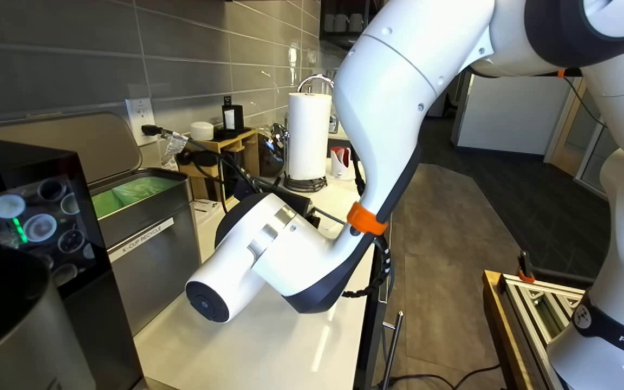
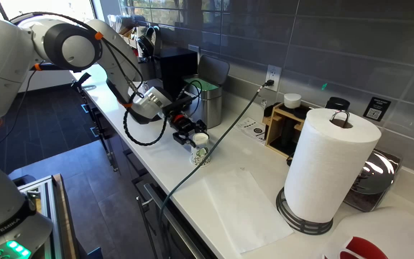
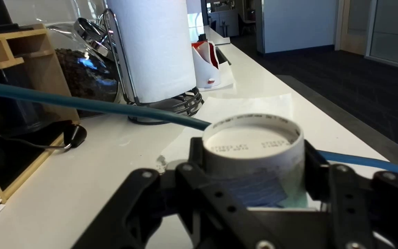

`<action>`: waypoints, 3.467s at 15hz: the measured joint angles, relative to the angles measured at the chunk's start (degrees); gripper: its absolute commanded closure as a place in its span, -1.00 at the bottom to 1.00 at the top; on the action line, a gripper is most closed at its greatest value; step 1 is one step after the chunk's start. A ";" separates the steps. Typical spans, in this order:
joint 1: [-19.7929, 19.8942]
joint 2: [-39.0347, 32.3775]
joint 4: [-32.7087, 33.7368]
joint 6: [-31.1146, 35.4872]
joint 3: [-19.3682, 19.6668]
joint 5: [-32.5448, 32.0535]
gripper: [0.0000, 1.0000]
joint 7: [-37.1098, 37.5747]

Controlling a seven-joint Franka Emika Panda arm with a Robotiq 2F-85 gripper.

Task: Place the coffee cup upright.

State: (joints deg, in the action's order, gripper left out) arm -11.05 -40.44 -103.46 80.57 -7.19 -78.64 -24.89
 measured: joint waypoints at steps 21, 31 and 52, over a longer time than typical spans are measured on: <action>12.81 28.76 -11.37 24.80 -1.78 41.67 0.20 -32.10; 12.95 32.03 -19.59 38.91 0.39 72.97 0.20 -48.04; 12.62 25.62 -21.02 77.64 4.05 96.90 0.21 -59.07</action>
State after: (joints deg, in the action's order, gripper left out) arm 1.57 -14.82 -124.48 158.21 -3.14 18.26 -83.96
